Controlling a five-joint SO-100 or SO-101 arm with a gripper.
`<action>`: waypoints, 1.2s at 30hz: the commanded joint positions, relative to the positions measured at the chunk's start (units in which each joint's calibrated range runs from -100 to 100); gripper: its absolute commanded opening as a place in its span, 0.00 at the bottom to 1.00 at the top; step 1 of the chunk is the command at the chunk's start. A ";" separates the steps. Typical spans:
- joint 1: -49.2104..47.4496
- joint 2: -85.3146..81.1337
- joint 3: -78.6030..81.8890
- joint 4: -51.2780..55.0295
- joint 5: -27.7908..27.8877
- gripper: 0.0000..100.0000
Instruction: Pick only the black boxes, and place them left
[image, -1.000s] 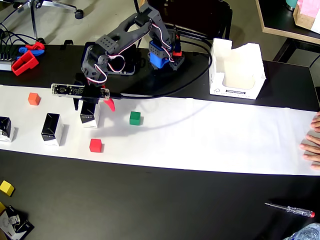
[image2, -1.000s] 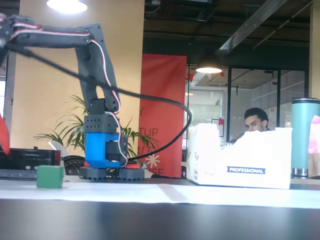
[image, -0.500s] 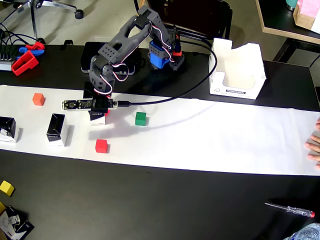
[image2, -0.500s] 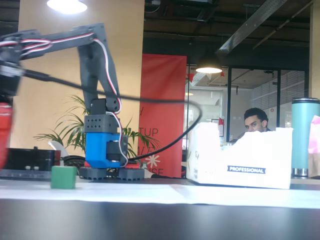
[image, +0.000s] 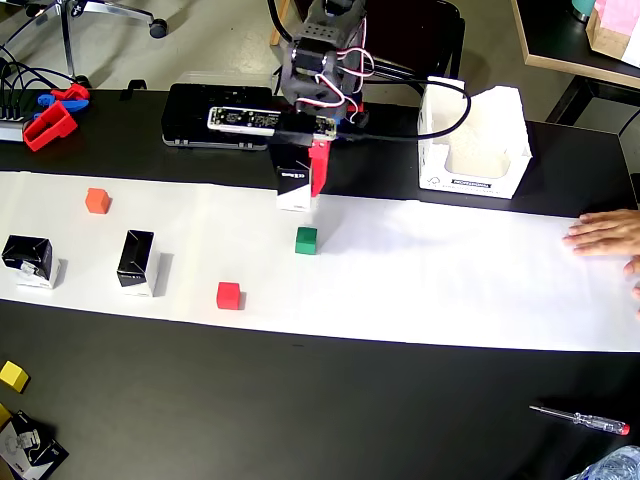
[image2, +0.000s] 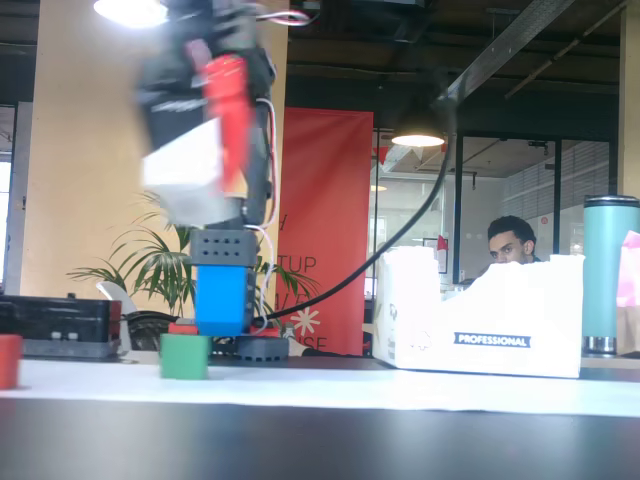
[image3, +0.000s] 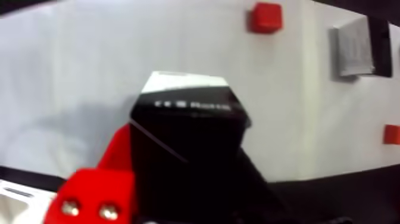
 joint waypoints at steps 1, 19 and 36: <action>-14.98 -8.48 -1.67 0.23 -11.65 0.11; -70.42 -15.12 -0.70 9.37 -31.92 0.11; -92.85 17.75 -17.89 8.89 -42.23 0.12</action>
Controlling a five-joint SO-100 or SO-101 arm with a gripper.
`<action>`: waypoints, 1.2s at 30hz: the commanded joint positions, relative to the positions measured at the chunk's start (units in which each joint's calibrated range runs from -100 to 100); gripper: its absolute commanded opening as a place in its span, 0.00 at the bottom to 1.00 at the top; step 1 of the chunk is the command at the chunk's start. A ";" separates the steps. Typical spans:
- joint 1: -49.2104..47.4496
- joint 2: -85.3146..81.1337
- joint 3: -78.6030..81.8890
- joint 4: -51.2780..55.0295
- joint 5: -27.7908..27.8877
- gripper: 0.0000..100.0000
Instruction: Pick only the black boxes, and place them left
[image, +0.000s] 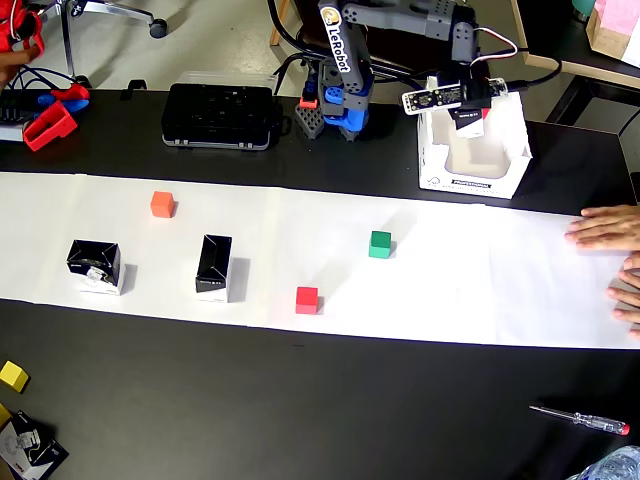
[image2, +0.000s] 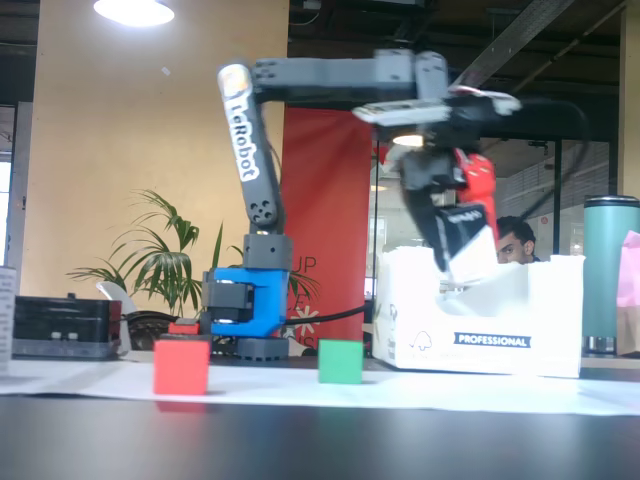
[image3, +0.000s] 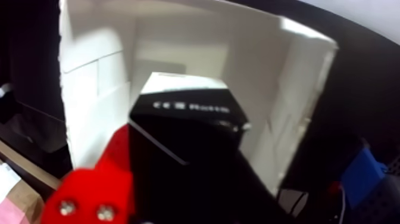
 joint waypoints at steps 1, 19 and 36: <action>-1.94 7.99 -15.26 -0.31 -0.38 0.13; 8.97 0.96 -14.81 3.11 15.36 0.50; 69.95 -11.44 -11.98 2.95 40.62 0.50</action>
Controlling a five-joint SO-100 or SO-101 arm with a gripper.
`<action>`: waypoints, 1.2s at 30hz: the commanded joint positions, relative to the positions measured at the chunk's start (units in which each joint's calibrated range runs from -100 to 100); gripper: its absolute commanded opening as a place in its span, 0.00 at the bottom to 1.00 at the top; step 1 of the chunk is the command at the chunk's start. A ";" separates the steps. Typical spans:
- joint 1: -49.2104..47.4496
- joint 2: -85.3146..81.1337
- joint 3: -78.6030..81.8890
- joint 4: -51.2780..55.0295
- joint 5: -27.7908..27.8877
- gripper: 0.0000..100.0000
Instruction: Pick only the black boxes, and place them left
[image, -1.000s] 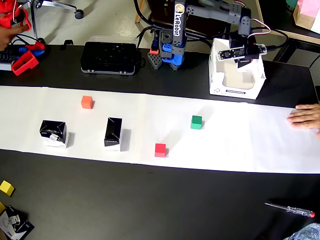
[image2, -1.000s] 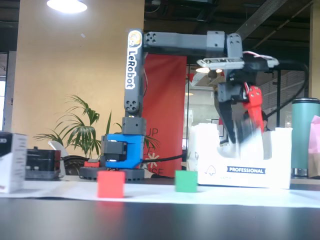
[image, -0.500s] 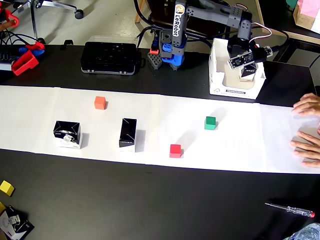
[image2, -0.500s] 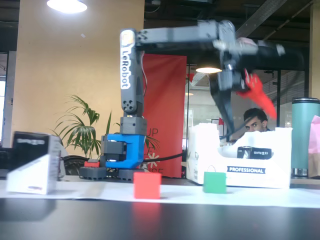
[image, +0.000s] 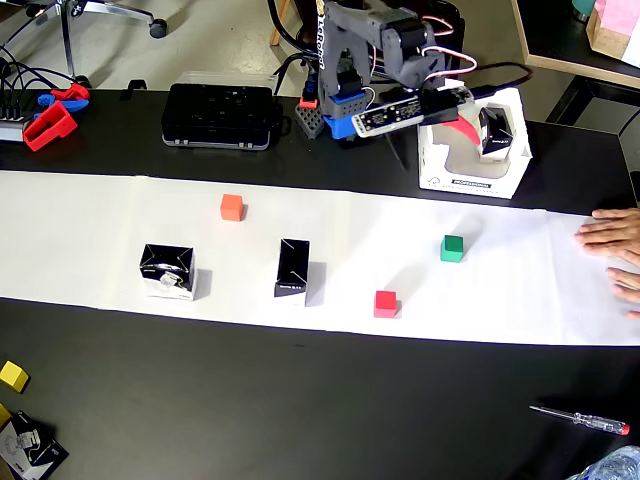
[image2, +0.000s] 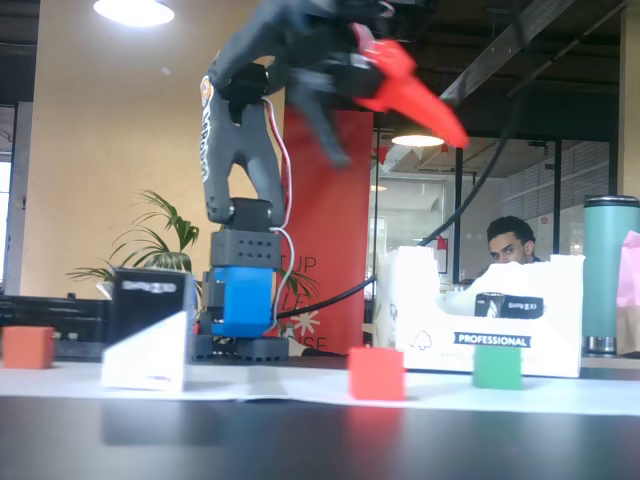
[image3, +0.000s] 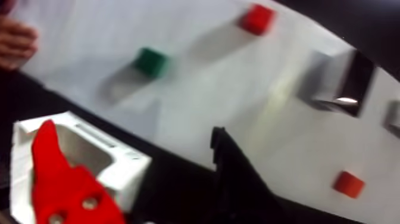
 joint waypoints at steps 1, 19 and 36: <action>15.29 -4.39 -1.56 0.08 5.72 0.50; 32.35 17.26 -1.38 -29.81 11.35 0.49; 18.06 40.73 -10.96 -36.88 2.66 0.46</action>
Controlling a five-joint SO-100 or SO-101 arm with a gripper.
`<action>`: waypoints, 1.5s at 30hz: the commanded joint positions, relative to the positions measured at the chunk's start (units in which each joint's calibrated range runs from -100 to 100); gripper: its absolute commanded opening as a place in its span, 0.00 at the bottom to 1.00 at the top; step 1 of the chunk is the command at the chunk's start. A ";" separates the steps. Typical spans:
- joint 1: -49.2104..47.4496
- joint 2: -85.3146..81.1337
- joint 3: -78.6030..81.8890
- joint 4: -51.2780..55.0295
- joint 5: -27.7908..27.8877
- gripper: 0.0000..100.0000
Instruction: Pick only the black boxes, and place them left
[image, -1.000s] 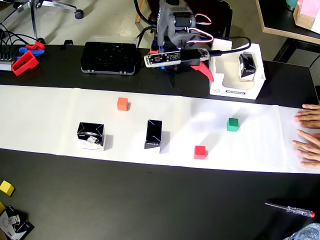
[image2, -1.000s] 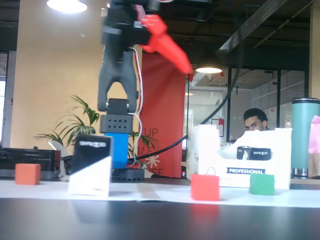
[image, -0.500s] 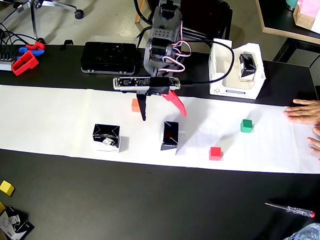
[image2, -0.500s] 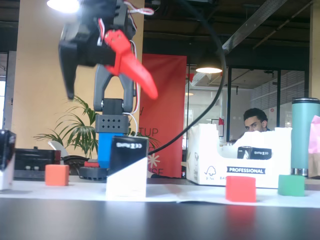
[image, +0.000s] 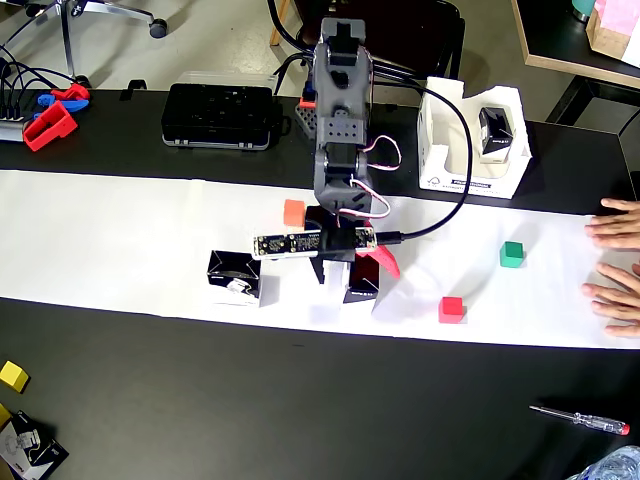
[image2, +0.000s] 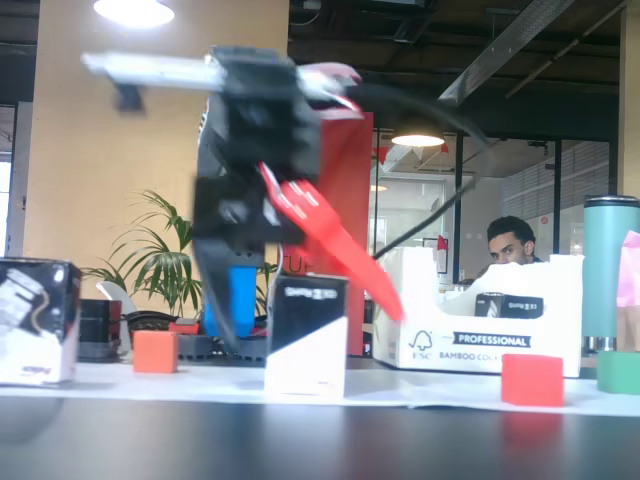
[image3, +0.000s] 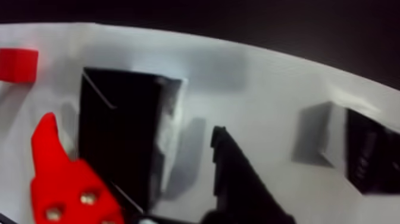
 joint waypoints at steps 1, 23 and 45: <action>-3.66 3.76 -10.88 -1.33 -0.56 0.38; -44.72 -31.01 -10.43 30.07 -21.46 0.10; -82.74 -32.04 -4.40 50.58 -41.25 0.10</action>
